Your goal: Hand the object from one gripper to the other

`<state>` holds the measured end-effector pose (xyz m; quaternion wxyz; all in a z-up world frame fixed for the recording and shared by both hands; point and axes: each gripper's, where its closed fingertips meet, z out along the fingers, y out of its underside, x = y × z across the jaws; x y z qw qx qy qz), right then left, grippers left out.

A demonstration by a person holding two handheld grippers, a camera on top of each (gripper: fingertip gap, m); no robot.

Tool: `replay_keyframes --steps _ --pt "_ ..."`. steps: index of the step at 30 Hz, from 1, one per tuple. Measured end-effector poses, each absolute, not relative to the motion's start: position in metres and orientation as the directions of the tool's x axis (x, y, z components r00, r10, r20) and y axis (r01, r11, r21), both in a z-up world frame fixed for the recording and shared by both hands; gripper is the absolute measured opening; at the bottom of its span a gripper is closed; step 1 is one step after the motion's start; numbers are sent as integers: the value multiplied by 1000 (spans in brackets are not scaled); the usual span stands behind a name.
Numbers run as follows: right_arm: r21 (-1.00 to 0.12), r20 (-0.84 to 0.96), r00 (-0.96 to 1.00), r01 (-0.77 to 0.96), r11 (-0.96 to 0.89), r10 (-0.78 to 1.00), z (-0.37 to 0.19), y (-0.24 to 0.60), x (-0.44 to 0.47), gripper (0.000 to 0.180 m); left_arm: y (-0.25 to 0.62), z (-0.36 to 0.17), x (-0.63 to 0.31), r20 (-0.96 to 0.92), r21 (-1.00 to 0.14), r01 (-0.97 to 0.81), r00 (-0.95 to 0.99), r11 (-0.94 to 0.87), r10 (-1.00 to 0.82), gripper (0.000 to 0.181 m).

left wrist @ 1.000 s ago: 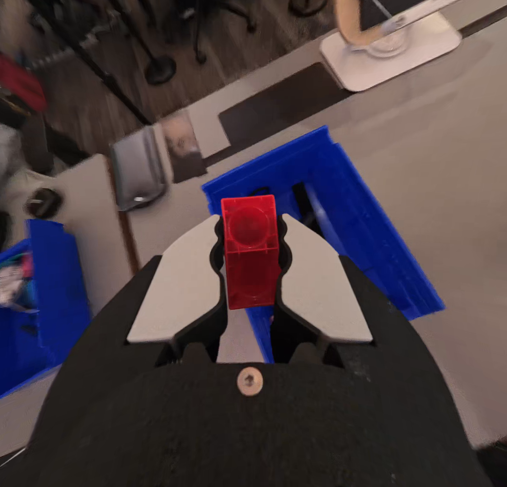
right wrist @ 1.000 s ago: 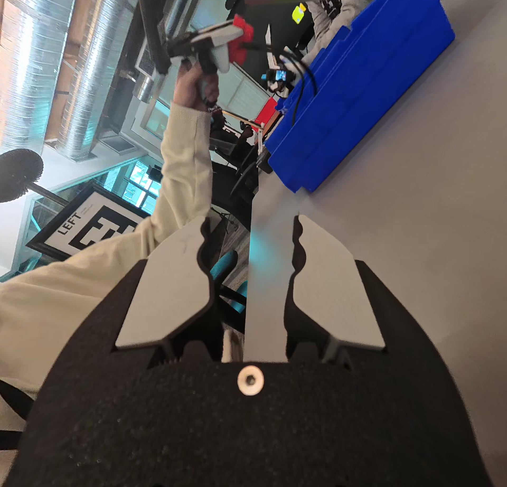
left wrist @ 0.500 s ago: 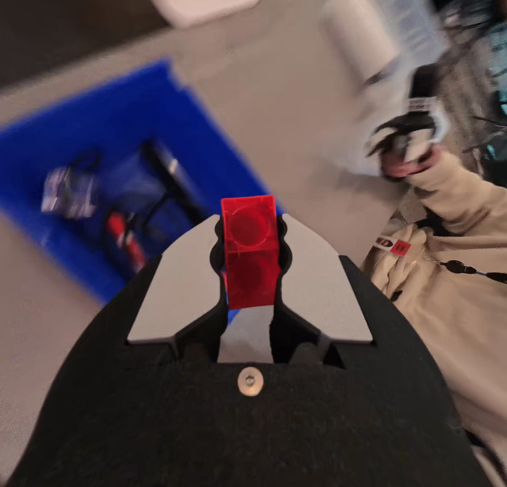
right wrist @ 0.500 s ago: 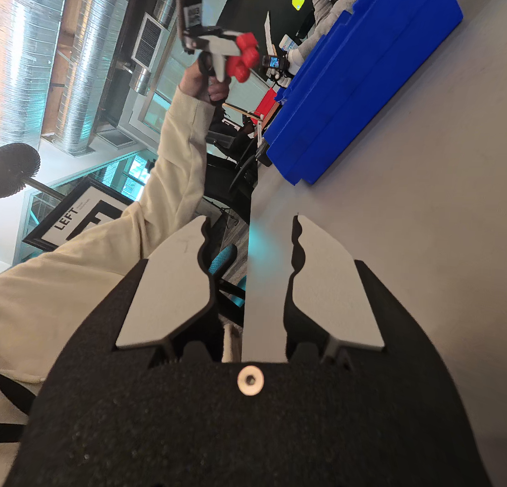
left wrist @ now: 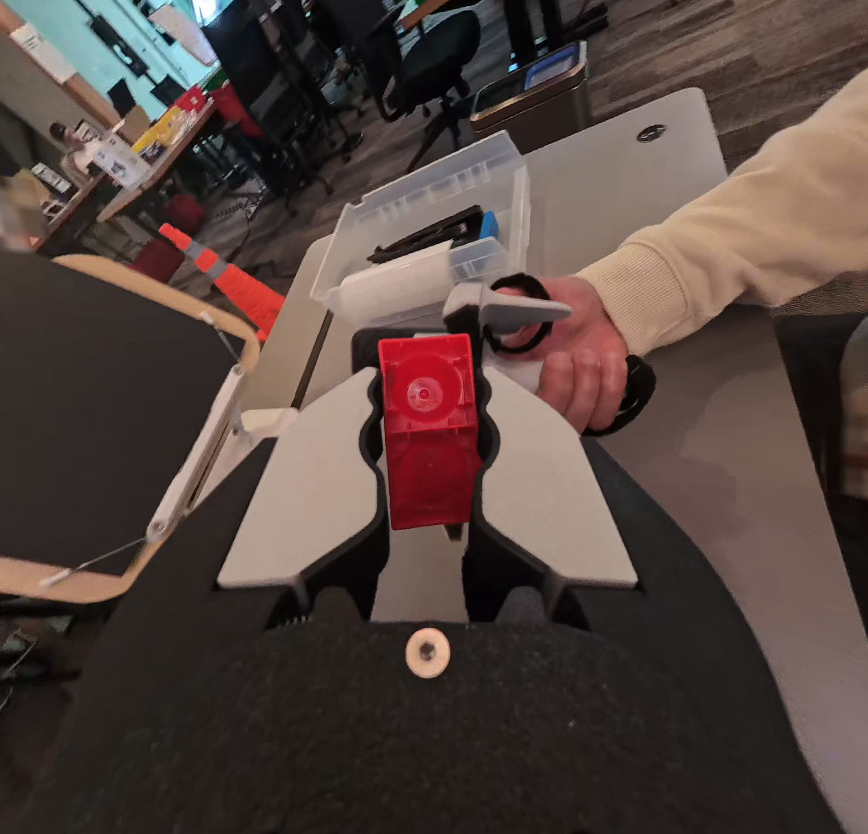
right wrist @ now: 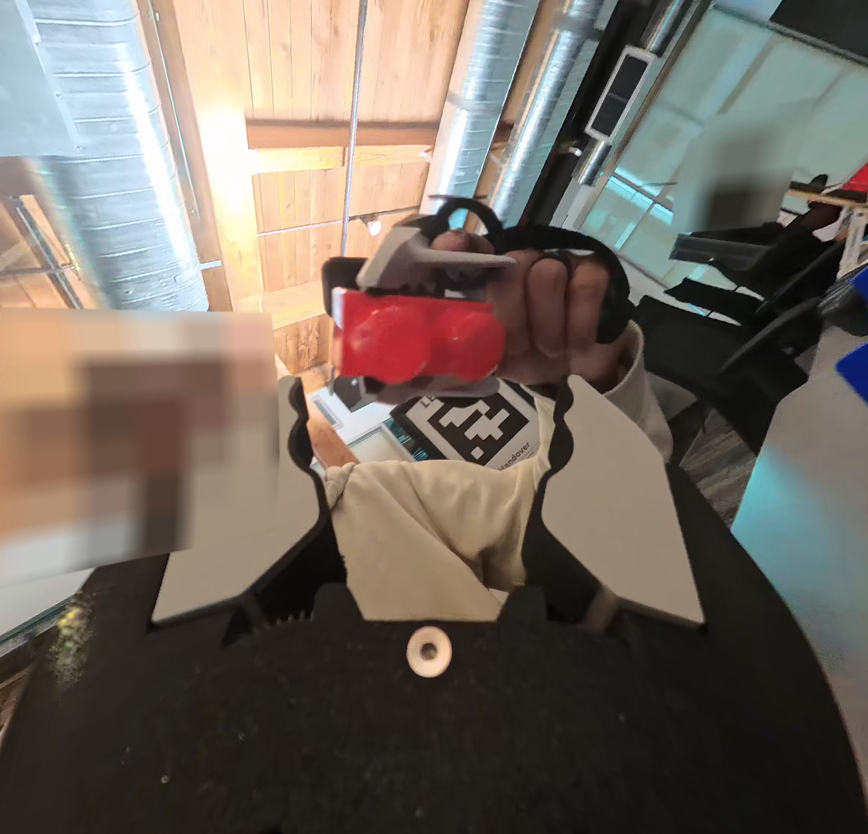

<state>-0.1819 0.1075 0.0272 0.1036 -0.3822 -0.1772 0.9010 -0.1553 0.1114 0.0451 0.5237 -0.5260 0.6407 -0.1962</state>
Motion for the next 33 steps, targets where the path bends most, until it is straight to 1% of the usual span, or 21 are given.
replay_keyframes --steps 2,3,4,7,8,9,13,15,16,18,19,21,22,23,24,26,28,29,31,33 --pt "-388 -632 -720 -26 -921 287 28 101 -180 99 104 40 -143 -463 -803 -454 68 386 -884 36" --pt "-382 -620 -735 -22 -924 274 29 100 -177 95 103 38 -140 -466 -802 -452 66 390 -882 36" --pt "-388 -614 -740 -17 -921 272 27 99 -175 91 104 36 -137 -469 -802 -450 69 392 -880 36" --pt "-394 -603 -743 -39 -918 290 23 102 -170 88 98 32 -129 -434 -832 -403 48 380 -900 36" --pt "-395 -587 -757 -43 -917 288 24 103 -166 82 97 29 -127 -427 -839 -393 46 377 -903 36" --pt "-400 -560 -778 -47 -915 285 26 102 -161 71 98 27 -126 -428 -842 -385 50 378 -902 36" --pt "-445 -620 -712 -29 -895 331 14 104 -163 70 100 17 -129 -412 -857 -370 72 359 -908 36" --pt "-452 -647 -668 -51 -890 367 7 108 -164 70 105 10 -133 -421 -855 -387 126 346 -898 36" --pt "-460 -658 -644 -66 -885 390 4 110 -164 70 110 5 -137 -416 -855 -408 173 320 -893 38" --pt "-487 -698 -552 -101 -867 456 -5 119 -164 70 122 -8 -156 -361 -866 -460 300 197 -883 42" --pt "-524 -717 -476 -114 -844 510 -12 123 -164 70 121 -18 -166 -292 -881 -459 338 114 -894 44" --pt "-654 -700 -289 -109 -749 653 -28 130 -162 70 110 -36 -183 -115 -925 -377 380 -40 -918 48" --pt "-708 -674 -215 -87 -701 707 -34 133 -160 70 104 -47 -190 -50 -936 -340 383 -90 -923 50" --pt "-741 -651 -181 -56 -669 737 -37 132 -157 70 99 -60 -196 -15 -937 -328 385 -122 -923 51" --pt "-752 -645 -180 -21 -658 743 -39 129 -154 70 92 -73 -201 6 -932 -333 376 -141 -926 50" --pt "-735 -669 -244 79 -674 702 -41 115 -148 70 66 -86 -201 59 -925 -347 266 -152 -962 50" --pt "-692 -720 -312 243 -680 620 -48 90 -143 70 37 -82 -195 91 -925 -359 103 -123 -990 49" --pt "-686 -727 -331 313 -658 601 -54 77 -141 70 29 -78 -192 85 -924 -369 55 -100 -995 49" --pt "-663 -748 -383 411 -625 542 -59 55 -141 71 20 -70 -185 38 -922 -385 2 -36 -999 55" --pt "-640 -769 -418 481 -600 484 -63 37 -144 70 13 -61 -178 -12 -916 -400 -49 31 -999 53"
